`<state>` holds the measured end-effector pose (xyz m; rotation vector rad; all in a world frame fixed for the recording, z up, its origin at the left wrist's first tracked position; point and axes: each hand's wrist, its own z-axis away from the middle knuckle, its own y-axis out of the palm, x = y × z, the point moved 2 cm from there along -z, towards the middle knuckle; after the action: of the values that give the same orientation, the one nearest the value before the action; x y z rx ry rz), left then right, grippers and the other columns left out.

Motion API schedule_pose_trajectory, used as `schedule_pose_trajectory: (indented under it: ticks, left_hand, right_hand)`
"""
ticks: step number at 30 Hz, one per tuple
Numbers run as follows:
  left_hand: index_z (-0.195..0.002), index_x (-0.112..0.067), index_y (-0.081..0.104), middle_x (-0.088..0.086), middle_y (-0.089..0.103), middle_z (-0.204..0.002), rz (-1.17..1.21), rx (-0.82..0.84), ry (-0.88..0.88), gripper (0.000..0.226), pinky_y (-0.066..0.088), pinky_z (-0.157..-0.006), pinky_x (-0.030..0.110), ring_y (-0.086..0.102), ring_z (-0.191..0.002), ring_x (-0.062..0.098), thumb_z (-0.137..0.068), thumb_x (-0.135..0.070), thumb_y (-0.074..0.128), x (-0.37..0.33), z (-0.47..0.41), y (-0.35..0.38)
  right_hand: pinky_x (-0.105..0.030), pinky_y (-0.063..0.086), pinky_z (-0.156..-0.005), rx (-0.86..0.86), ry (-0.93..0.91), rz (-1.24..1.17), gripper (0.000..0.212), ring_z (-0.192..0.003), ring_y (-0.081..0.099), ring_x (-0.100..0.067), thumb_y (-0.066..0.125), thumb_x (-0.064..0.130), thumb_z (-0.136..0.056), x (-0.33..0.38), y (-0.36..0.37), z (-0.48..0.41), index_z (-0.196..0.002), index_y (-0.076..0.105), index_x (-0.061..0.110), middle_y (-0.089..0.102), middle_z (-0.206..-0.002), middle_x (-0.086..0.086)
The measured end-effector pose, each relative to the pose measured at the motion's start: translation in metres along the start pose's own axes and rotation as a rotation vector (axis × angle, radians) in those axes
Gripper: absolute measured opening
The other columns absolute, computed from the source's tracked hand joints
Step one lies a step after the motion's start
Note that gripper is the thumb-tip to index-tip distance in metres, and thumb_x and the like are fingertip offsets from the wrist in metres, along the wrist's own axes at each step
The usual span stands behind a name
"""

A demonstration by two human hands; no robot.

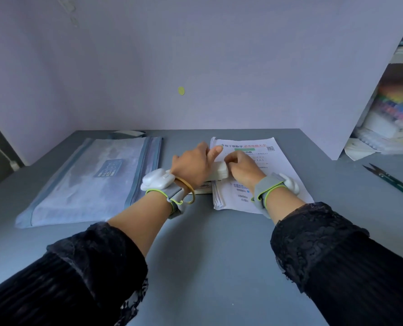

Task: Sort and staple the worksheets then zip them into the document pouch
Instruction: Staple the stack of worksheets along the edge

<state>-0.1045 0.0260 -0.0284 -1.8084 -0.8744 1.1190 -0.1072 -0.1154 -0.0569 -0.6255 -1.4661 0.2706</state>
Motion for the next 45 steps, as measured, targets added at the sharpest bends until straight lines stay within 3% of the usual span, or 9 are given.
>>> schedule_pose_trajectory:
  ticks: [3, 5, 7, 9, 12, 15, 30, 37, 45]
  left_hand:
    - [-0.105, -0.018, 0.049, 0.004, 0.069, -0.1, -0.041, 0.039, 0.111, 0.054, 0.036, -0.093, 0.044, 0.062, -0.098, 0.029, -0.093, -0.064, 0.023, 0.007, 0.013, -0.002]
    - [-0.108, -0.02, 0.049, 0.0, 0.067, -0.105, -0.08, 0.07, 0.163, 0.052, 0.032, -0.091, 0.044, 0.059, -0.1, 0.026, -0.093, -0.065, 0.027, 0.013, 0.018, -0.004]
    - [-0.112, -0.021, 0.049, 0.0, 0.065, -0.111, -0.096, 0.101, 0.186, 0.043, 0.03, -0.091, 0.043, 0.056, -0.103, 0.024, -0.096, -0.057, 0.032, 0.017, 0.019, -0.008]
    - [-0.116, -0.021, 0.049, -0.002, 0.063, -0.116, -0.11, 0.152, 0.195, 0.031, 0.028, -0.092, 0.042, 0.054, -0.107, 0.023, -0.099, -0.044, 0.037, 0.02, 0.02, -0.013]
    - [-0.122, -0.02, 0.048, -0.001, 0.061, -0.122, -0.167, 0.241, 0.201, 0.025, 0.029, -0.094, 0.041, 0.054, -0.112, 0.025, -0.098, -0.027, 0.046, 0.018, 0.016, -0.02]
    - [-0.124, -0.016, 0.049, 0.005, 0.061, -0.122, -0.16, 0.283, 0.188, 0.031, 0.042, -0.096, 0.043, 0.057, -0.11, 0.028, -0.094, -0.019, 0.054, 0.013, 0.011, -0.02]
    - [-0.122, -0.009, 0.053, 0.014, 0.062, -0.12, -0.212, 0.175, 0.11, 0.031, 0.05, -0.09, 0.042, 0.06, -0.106, 0.034, -0.092, -0.006, 0.047, 0.007, -0.053, 0.001]
    - [-0.122, -0.01, 0.052, 0.013, 0.064, -0.119, -0.257, 0.21, 0.101, 0.038, 0.051, -0.091, 0.044, 0.061, -0.106, 0.034, -0.085, -0.007, 0.059, 0.011, -0.074, 0.006]
    - [-0.122, -0.011, 0.052, 0.011, 0.063, -0.118, -0.285, 0.176, 0.121, 0.038, 0.05, -0.091, 0.048, 0.061, -0.106, 0.033, -0.085, -0.006, 0.059, 0.011, -0.079, 0.012]
  right_hand:
    - [-0.027, 0.042, -0.078, 0.066, -0.097, 0.083, 0.027, -0.096, 0.055, -0.021, 0.046, 0.001, -0.091, -0.001, 0.0, 0.006, -0.114, 0.059, 0.009, 0.059, -0.104, -0.005]
    - [-0.034, 0.046, -0.089, 0.03, -0.172, 0.187, 0.03, -0.106, 0.056, -0.027, 0.048, -0.001, -0.088, -0.004, -0.004, 0.007, -0.111, 0.062, 0.013, 0.06, -0.113, -0.009]
    - [-0.041, 0.04, -0.102, -0.069, -0.194, 0.349, 0.033, -0.117, 0.049, -0.031, 0.05, 0.003, -0.087, -0.01, -0.011, 0.007, -0.111, 0.064, 0.021, 0.055, -0.124, -0.007]
    - [-0.041, 0.035, -0.104, -0.142, -0.133, 0.448, 0.033, -0.122, 0.043, -0.031, 0.05, 0.008, -0.089, -0.017, -0.019, 0.01, -0.113, 0.062, 0.027, 0.051, -0.13, -0.004]
    - [-0.041, 0.035, -0.107, -0.152, -0.054, 0.378, 0.029, -0.123, 0.042, -0.033, 0.052, 0.015, -0.091, -0.026, -0.023, 0.011, -0.115, 0.061, 0.028, 0.051, -0.13, -0.007]
    - [-0.041, 0.034, -0.107, -0.156, -0.05, 0.365, 0.027, -0.123, 0.042, -0.032, 0.053, 0.017, -0.091, -0.027, -0.022, 0.011, -0.116, 0.061, 0.027, 0.051, -0.128, -0.008]
    - [-0.038, 0.033, -0.106, -0.226, -0.103, 0.42, 0.025, -0.123, 0.041, -0.026, 0.048, 0.016, -0.093, -0.034, -0.016, 0.009, -0.114, 0.057, 0.027, 0.051, -0.129, -0.002]
    - [-0.037, 0.031, -0.105, -0.217, -0.11, 0.433, 0.025, -0.124, 0.041, -0.025, 0.048, 0.016, -0.093, -0.034, -0.015, 0.007, -0.114, 0.057, 0.028, 0.05, -0.131, -0.001]
    - [-0.036, 0.03, -0.105, -0.21, -0.112, 0.429, 0.025, -0.124, 0.04, -0.024, 0.046, 0.016, -0.094, -0.035, -0.014, 0.007, -0.113, 0.057, 0.028, 0.05, -0.131, 0.0]
